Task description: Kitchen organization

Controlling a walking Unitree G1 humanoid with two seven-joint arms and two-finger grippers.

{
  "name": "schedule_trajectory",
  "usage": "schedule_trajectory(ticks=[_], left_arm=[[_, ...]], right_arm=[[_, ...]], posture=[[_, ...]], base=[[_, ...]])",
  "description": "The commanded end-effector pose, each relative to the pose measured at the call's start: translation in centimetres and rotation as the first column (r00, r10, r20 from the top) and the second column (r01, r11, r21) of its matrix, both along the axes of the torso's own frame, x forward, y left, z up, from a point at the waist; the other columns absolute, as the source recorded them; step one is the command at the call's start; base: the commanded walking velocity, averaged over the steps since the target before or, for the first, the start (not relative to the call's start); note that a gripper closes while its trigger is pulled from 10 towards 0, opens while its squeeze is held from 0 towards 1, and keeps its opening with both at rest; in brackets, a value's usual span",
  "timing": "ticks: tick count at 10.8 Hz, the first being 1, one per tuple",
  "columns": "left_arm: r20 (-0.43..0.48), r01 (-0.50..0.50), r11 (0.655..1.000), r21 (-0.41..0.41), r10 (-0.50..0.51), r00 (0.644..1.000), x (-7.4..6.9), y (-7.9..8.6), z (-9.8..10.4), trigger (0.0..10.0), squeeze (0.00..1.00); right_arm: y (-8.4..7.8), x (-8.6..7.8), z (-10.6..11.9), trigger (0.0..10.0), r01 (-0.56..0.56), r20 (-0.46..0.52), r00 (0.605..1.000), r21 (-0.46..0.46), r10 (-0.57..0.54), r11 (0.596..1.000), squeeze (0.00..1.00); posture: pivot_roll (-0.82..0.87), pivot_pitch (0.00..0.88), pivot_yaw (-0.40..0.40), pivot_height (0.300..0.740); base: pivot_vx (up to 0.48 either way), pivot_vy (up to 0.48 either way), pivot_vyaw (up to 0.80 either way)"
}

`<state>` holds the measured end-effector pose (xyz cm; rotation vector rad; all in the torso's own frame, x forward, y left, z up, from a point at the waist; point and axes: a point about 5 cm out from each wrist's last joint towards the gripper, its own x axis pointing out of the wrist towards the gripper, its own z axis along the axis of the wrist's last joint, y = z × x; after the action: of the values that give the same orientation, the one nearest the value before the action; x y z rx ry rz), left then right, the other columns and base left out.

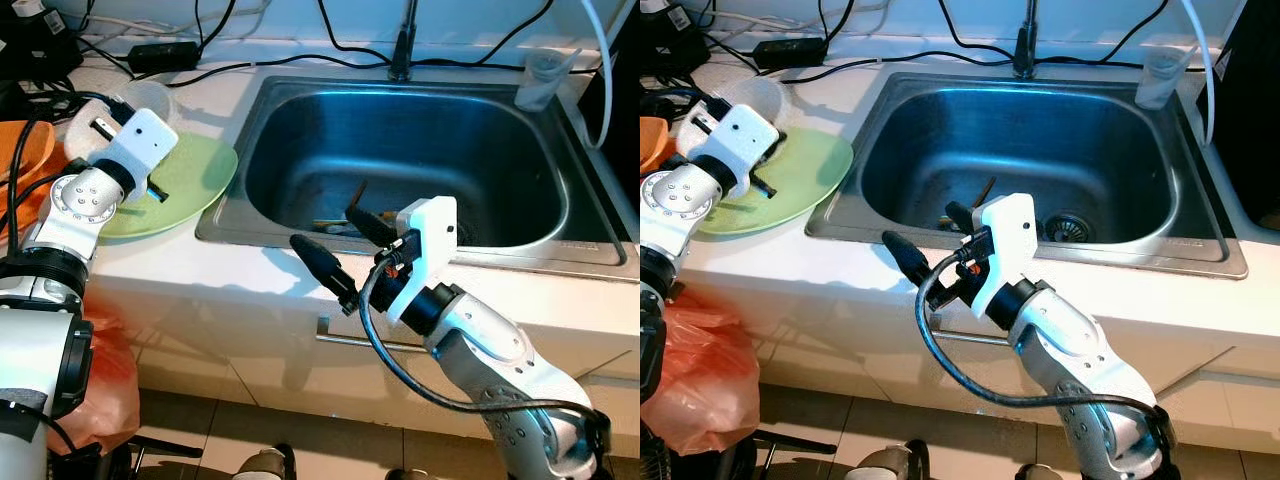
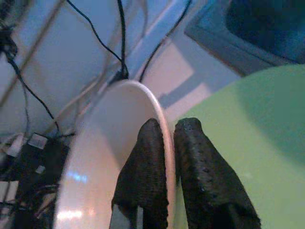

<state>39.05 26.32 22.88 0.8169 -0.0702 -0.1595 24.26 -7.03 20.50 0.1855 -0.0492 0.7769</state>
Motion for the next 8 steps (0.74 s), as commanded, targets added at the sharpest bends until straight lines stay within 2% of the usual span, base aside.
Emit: schedule_trajectory(ticks=[1, 3, 6, 8], left_arm=[[0.069, 0.017, 1.000, -0.002, -0.017, 0.997, 0.2, -0.4, 1.4, 0.0, 0.00], [0.054, 0.046, 0.999, -0.010, -0.046, 0.997, 0.3, -1.1, 1.1, 0.0, 0.00], [0.037, 0.036, 0.999, -0.016, -0.035, 0.999, 0.3, -0.8, 0.8, 0.0, 0.00], [0.075, 0.063, 0.998, 0.016, -0.064, 0.995, 0.4, -1.5, 1.4, 0.0, 0.00]], right_arm=[[-0.1, 0.1, 0.3, 10.0, 0.000, 0.017, 1.000, 0.004, 0.000, 1.000, 0.00], [0.0, 0.3, 0.3, 10.0, 0.000, 0.023, 1.000, 0.002, 0.000, 1.000, 0.00], [0.0, 0.2, 0.3, 10.0, 0.005, 0.025, 1.000, 0.005, -0.005, 1.000, 0.00], [0.0, 0.2, 0.3, 10.0, 0.007, 0.027, 1.000, 0.004, -0.007, 1.000, 0.00]], posture=[[0.03, 0.117, 0.065, 0.740], [0.03, 0.108, 0.067, 0.740], [0.03, 0.108, 0.072, 0.740], [0.03, 0.107, 0.072, 0.740]], base=[[0.000, 0.000, 0.00], [0.000, 0.000, 0.00], [0.000, 0.000, 0.00], [0.000, 0.000, 0.00]])
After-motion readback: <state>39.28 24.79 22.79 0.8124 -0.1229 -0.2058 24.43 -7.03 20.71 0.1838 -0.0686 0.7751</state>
